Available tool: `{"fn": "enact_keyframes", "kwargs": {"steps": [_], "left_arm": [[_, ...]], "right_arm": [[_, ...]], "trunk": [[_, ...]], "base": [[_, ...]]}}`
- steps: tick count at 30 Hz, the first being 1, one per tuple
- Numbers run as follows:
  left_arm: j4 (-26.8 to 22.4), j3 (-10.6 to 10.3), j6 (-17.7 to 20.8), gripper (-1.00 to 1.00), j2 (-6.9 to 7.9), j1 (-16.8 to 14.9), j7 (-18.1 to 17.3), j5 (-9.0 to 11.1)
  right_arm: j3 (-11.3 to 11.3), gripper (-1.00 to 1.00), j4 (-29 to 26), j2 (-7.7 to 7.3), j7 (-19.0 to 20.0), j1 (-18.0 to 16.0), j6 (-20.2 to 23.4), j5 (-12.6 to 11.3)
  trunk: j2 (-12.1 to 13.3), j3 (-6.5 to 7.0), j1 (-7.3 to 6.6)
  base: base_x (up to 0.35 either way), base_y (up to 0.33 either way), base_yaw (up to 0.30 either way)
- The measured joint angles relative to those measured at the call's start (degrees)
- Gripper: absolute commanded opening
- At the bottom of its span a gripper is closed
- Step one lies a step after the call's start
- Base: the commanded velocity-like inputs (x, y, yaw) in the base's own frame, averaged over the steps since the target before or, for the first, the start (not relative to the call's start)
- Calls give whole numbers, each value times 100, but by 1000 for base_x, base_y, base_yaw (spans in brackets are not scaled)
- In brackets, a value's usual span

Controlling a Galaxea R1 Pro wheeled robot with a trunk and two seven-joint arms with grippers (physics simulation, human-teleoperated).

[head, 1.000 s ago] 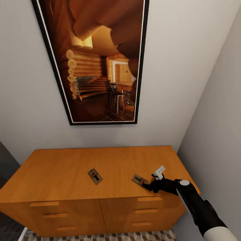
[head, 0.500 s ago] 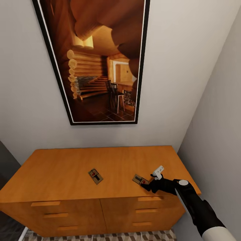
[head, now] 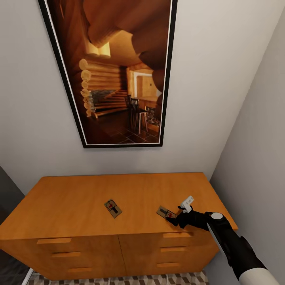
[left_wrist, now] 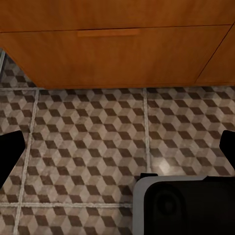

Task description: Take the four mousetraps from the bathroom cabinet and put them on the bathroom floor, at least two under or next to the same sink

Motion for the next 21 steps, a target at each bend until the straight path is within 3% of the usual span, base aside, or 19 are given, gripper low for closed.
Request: {"fn": "enact_keyframes", "kwargs": {"steps": [21], "left_arm": [[3,0,0,100,0,0,0,0]], "right_arm": [[0,100,0,0,-8,0,0,6]], "trunk": [[0,0,0]], "base": [[0,29,0]]}}
